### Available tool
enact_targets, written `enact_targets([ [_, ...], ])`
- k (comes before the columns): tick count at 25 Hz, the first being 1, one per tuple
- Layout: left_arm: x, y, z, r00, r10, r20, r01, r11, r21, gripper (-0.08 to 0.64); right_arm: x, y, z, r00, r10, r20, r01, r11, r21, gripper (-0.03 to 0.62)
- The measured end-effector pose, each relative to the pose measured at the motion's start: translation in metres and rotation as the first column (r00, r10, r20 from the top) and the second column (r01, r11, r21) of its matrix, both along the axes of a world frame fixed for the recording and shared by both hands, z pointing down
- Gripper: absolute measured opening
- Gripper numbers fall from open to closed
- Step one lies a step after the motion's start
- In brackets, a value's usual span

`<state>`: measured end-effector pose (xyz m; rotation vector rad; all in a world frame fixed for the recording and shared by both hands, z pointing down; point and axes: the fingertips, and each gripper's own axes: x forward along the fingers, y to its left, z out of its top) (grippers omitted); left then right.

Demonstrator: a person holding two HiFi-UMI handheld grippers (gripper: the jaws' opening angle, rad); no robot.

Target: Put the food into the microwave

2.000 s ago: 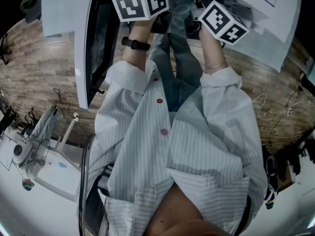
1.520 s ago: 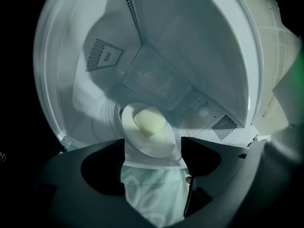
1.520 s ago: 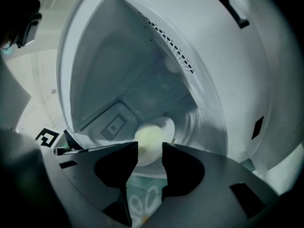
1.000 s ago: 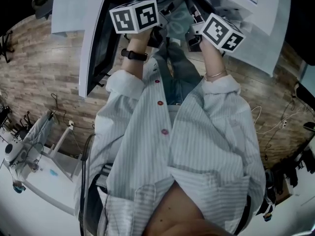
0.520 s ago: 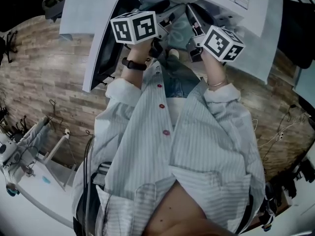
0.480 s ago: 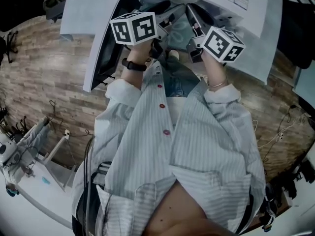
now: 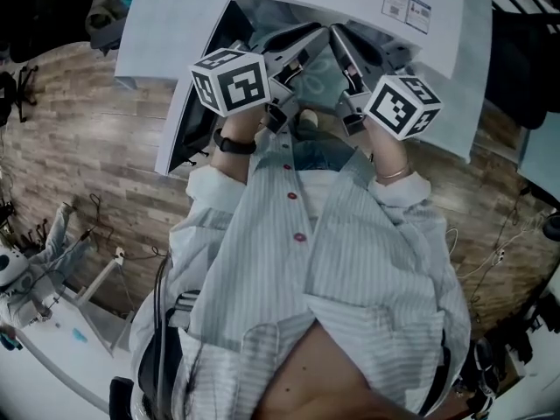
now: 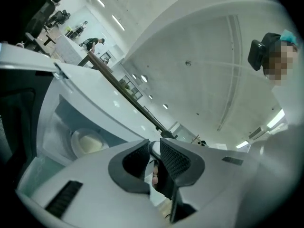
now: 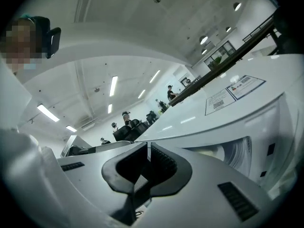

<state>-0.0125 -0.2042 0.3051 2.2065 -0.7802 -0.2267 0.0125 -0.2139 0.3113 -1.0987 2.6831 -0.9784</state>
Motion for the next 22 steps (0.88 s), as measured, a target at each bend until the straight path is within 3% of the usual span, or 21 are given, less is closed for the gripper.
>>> enact_targets([
  [5,0.002,0.005,-0.017,0.999,0.027,-0.024,-0.026,0.999,0.044,0.034,-0.002,0.004,-0.014,1.0,-0.025,-0.018,0.025,0.999,0.039,0.04],
  [11,0.006,0.011,-0.03,0.998,0.066,0.016,-0.068,0.989,0.134,0.009,-0.001,0.011,-0.025,0.999,-0.037,-0.03,0.039,0.997,0.072,0.034],
  [22,0.017,0.03,-0.038,0.992,0.124,0.017,-0.125,0.98,0.155,0.008,0.009,0.027,-0.034,0.999,-0.047,-0.005,0.047,0.997,0.062,0.032],
])
